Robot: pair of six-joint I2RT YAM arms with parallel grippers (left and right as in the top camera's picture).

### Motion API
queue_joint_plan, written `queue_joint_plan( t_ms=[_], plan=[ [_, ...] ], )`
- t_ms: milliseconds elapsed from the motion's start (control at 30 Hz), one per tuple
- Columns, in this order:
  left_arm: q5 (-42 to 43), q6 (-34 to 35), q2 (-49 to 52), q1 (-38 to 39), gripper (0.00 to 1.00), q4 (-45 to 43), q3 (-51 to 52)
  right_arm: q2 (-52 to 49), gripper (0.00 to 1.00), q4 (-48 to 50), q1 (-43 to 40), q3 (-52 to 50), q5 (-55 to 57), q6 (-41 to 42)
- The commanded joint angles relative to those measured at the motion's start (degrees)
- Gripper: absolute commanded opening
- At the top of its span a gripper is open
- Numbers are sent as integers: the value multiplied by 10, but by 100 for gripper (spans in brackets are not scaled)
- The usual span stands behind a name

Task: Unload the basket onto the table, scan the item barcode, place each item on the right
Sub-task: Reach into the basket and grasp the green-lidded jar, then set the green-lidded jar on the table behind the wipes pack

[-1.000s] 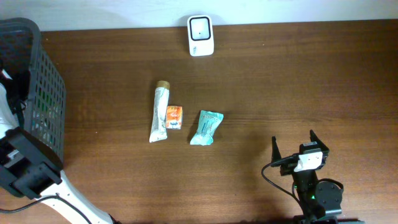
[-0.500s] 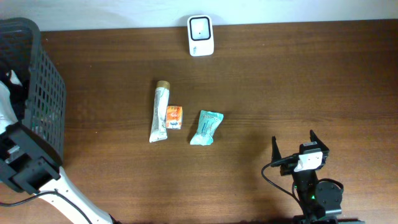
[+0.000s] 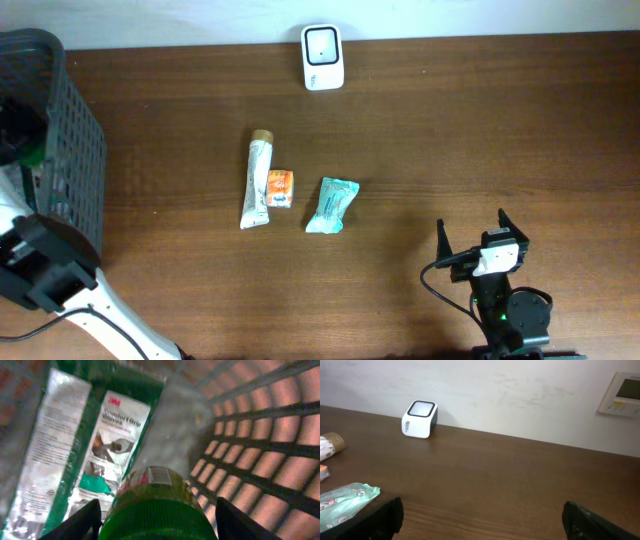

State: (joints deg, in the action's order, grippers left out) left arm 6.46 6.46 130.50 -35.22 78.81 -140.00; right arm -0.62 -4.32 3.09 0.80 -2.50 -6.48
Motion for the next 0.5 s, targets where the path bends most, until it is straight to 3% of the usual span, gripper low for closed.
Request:
queue_joint_plan(
  t_ms=[0, 100, 200, 467],
  plan=[
    [40, 3, -84, 2, 50, 15, -83, 4, 98, 0, -1, -5, -3, -3],
    [56, 3, -190, 49, 50, 26, -96, 4, 98, 0, -1, -5, -3, -3],
    [56, 3, -232, 122, 52, 34, -96, 4, 98, 0, -1, -5, -3, -3],
    [56, 3, -191, 410, 53, 50, -6, 4, 98, 0, -1, -5, -3, -3]
  ],
)
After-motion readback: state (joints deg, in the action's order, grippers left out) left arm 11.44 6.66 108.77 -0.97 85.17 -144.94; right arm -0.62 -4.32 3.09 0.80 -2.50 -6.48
